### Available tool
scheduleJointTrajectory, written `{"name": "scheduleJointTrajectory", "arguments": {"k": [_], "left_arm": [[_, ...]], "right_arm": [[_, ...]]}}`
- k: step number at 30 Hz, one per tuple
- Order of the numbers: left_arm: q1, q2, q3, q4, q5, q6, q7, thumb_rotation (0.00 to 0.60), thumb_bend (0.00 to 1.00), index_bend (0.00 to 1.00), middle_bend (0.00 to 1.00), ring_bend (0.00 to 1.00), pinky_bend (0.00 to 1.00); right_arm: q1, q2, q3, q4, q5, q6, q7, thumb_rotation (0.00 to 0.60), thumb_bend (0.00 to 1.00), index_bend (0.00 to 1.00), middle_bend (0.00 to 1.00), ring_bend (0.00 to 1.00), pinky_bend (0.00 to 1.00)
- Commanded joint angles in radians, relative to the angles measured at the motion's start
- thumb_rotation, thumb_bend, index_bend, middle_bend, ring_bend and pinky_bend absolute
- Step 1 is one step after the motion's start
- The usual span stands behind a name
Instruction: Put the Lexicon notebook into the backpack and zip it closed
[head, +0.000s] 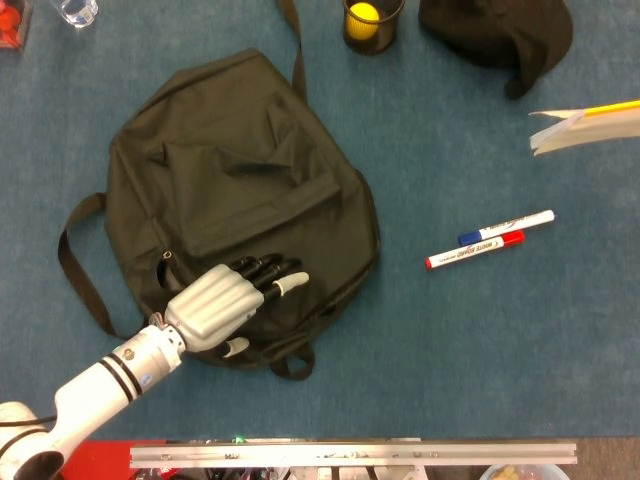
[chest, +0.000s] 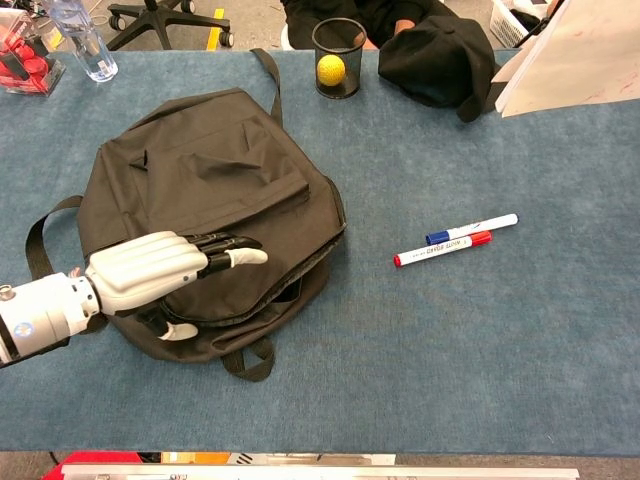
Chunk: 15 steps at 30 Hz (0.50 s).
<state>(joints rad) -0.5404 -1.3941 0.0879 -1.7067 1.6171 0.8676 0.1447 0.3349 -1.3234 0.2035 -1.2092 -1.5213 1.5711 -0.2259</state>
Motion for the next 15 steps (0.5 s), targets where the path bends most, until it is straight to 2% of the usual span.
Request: {"name": "scheduleJointTrajectory", "arguments": {"k": [1,10,15], "left_arm": [[-0.001,-0.022,-0.007,0.017,-0.015,0.009,-0.001,0.600,0.21,0.00,0.00,0.00,0.17],[0.001,-0.079,-0.041,0.041,-0.087,0.031,-0.030,0.600,0.21,0.00,0.00,0.00,0.17],[0.002,-0.106,-0.072,0.055,-0.131,0.051,-0.061,0.600,0.21,0.00,0.00,0.07,0.20]], "right_arm": [[-0.002,0.001,0.001,0.001,0.002,0.000,0.003,0.600,0.39,0.85,0.64,0.49,0.48],[-0.006,0.003,0.003,0.005,0.008,0.002,0.015,0.600,0.39,0.85,0.64,0.49,0.48],[-0.008,0.004,0.007,0.005,0.013,0.004,0.022,0.600,0.39,0.86,0.64,0.49,0.48]]}}
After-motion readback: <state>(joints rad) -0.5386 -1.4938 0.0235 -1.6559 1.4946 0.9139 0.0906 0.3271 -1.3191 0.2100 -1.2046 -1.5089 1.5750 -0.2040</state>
